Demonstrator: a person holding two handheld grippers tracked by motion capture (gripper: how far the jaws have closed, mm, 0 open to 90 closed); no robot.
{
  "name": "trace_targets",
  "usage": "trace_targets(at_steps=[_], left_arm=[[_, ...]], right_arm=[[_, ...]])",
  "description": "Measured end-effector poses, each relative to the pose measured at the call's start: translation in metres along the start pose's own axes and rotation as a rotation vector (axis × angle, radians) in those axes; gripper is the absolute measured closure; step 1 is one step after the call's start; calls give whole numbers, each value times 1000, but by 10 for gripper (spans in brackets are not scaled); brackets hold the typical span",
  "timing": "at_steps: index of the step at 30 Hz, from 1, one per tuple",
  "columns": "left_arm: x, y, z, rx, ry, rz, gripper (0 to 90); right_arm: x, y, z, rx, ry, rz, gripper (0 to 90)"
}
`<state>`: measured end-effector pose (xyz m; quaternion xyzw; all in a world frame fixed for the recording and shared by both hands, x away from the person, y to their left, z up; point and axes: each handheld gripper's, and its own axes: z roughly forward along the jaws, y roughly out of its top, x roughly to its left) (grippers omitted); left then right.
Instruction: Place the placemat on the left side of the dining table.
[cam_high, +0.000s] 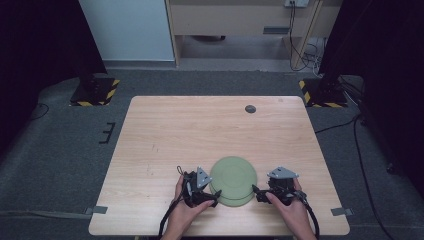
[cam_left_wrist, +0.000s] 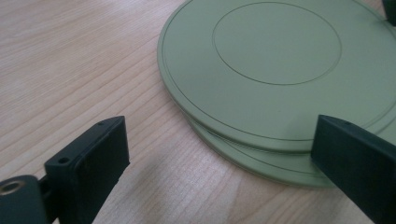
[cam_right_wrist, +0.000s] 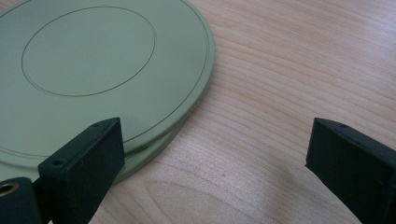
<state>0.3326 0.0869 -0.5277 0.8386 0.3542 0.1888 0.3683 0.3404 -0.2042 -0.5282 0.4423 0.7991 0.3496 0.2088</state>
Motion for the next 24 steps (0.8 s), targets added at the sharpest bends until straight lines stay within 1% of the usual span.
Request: trace_targets(at_steps=[6, 9, 14, 18, 21, 24], left_arm=[[1, 1, 1, 3, 7, -5, 17], [1, 2, 2, 1, 24, -5, 17], [2, 3, 4, -4, 33, -13, 15], [0, 2, 2, -12, 32, -1, 37], [-2, 2, 1, -12, 34, 9, 38], [-2, 3, 3, -10, 41, 4, 25]], right_arm=[[0, 0, 1, 2, -3, 5, 34], [0, 1, 2, 1, -10, 11, 25], [0, 2, 4, 1, -23, 16, 16], [0, 2, 2, -2, -17, 12, 45], [3, 1, 1, 3, 2, -4, 39], [4, 1, 2, 6, 1, -7, 28]])
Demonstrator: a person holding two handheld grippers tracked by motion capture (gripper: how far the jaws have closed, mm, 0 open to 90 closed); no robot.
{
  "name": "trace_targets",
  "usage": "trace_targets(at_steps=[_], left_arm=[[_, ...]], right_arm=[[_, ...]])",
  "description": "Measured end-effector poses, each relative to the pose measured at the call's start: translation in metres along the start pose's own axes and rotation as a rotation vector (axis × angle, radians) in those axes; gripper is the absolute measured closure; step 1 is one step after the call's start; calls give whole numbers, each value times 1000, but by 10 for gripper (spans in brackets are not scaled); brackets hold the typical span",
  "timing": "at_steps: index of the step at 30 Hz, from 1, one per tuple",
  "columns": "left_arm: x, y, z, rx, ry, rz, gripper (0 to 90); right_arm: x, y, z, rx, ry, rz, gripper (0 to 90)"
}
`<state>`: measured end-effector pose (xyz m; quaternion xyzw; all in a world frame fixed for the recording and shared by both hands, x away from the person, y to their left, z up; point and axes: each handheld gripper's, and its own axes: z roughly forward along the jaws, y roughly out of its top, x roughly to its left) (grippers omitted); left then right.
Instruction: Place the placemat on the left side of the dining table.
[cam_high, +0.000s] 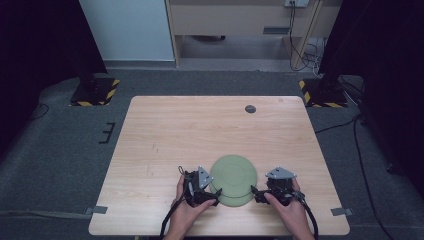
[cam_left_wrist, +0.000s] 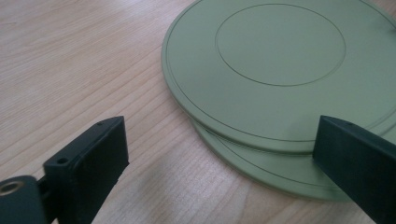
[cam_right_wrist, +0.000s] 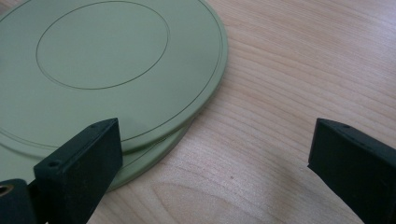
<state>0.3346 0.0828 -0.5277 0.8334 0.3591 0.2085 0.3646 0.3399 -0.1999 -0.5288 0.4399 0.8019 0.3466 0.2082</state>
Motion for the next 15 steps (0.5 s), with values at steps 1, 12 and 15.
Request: trace_targets(at_steps=[1, 12, 15], left_arm=[[0, 0, 0, -1, 0, -2, 22], [2, 2, 4, -11, 26, -4, 18], [0, 2, 3, -17, 31, 11, 36]], right_arm=[[-1, 0, 1, 1, 1, 2, 23], [-3, 2, 5, -5, -21, 21, 14], [0, 2, 2, -11, -17, 11, 40]])
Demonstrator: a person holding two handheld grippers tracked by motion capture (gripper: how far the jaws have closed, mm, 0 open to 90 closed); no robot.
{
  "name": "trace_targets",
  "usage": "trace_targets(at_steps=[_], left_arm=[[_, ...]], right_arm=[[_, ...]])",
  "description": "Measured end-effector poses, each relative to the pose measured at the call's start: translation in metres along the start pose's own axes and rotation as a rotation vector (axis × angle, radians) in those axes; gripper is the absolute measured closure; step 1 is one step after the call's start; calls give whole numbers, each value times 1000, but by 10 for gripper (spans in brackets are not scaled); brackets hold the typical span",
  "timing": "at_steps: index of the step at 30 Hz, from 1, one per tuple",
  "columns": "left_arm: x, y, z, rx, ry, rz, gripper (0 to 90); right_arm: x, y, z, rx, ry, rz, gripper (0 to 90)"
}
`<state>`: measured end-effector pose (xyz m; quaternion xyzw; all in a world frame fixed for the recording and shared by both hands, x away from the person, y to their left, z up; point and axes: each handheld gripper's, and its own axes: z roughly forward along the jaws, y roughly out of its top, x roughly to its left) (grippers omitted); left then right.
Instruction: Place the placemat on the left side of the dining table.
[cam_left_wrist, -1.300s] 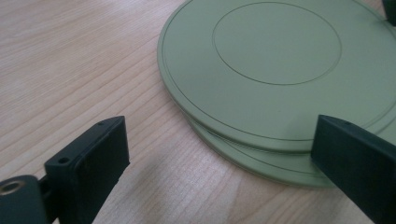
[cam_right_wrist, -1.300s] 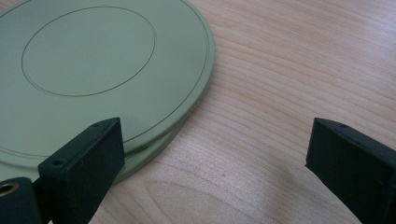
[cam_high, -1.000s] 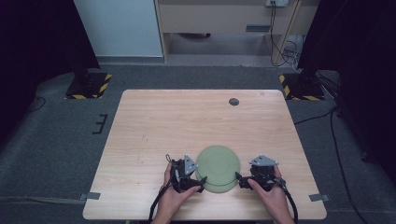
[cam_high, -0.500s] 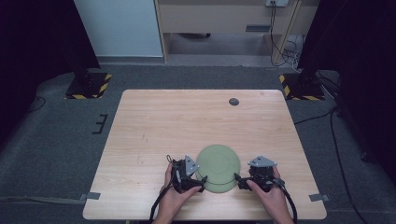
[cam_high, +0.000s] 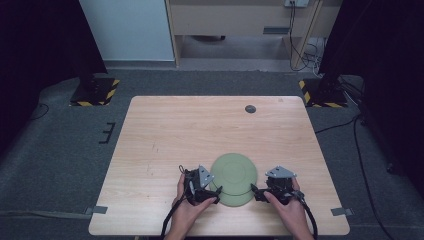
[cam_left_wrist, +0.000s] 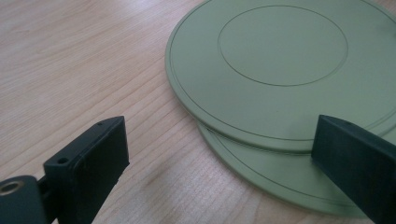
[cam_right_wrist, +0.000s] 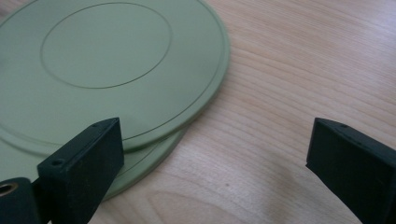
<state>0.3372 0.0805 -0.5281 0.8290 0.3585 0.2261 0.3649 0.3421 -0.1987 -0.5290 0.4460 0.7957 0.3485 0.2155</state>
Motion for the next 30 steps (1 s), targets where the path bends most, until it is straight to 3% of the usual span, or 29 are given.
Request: trace_targets(at_steps=[30], left_arm=[[3, 2, 4, -5, 25, -17, 25]], right_arm=[[2, 2, 3, 4, -7, -1, 17]])
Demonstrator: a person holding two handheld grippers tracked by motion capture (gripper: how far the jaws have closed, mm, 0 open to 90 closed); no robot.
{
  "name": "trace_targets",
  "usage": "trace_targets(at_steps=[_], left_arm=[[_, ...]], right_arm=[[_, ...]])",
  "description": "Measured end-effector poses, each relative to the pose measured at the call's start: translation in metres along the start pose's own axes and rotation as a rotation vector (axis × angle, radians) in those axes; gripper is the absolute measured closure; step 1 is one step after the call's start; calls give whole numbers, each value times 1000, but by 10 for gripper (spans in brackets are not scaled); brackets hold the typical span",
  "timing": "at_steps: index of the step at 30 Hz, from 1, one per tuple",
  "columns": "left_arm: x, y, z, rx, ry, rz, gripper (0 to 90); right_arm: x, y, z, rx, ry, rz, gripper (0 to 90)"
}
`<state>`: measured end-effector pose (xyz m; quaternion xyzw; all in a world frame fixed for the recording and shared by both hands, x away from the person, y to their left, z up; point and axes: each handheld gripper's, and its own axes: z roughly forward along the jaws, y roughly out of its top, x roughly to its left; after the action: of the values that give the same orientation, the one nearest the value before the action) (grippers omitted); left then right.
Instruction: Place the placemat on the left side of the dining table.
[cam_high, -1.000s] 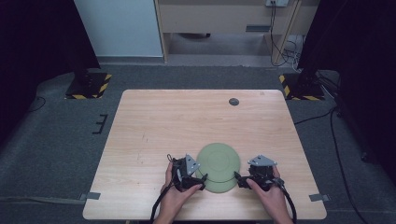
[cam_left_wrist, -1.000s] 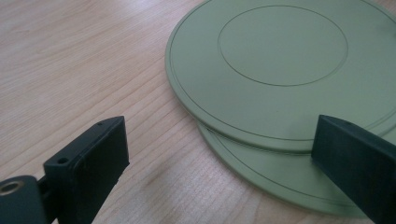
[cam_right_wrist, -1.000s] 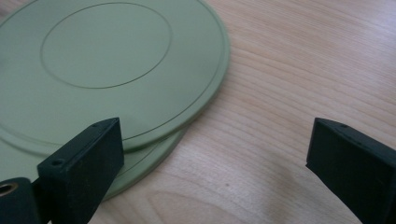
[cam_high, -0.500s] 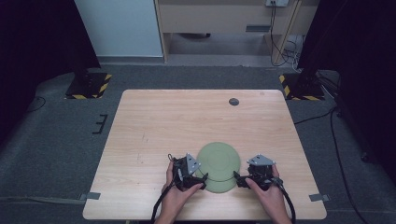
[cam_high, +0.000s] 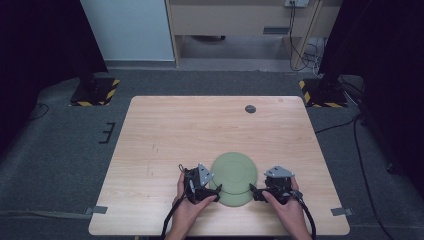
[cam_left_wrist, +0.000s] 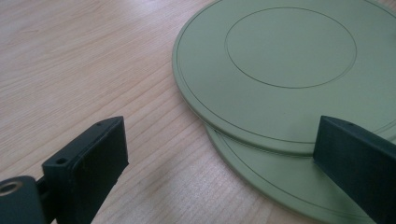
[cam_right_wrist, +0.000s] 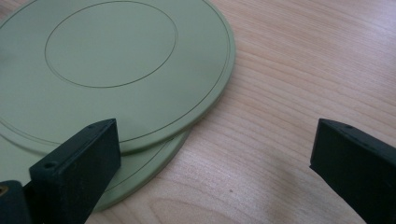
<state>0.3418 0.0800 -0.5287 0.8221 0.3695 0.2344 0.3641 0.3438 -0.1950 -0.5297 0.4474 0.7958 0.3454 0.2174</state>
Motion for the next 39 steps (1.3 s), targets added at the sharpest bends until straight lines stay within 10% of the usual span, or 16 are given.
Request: trace_targets(at_steps=[39], left_arm=[[4, 1, 4, -10, 15, -13, 6]], right_arm=[[-1, 2, 3, -13, -27, 18, 36]])
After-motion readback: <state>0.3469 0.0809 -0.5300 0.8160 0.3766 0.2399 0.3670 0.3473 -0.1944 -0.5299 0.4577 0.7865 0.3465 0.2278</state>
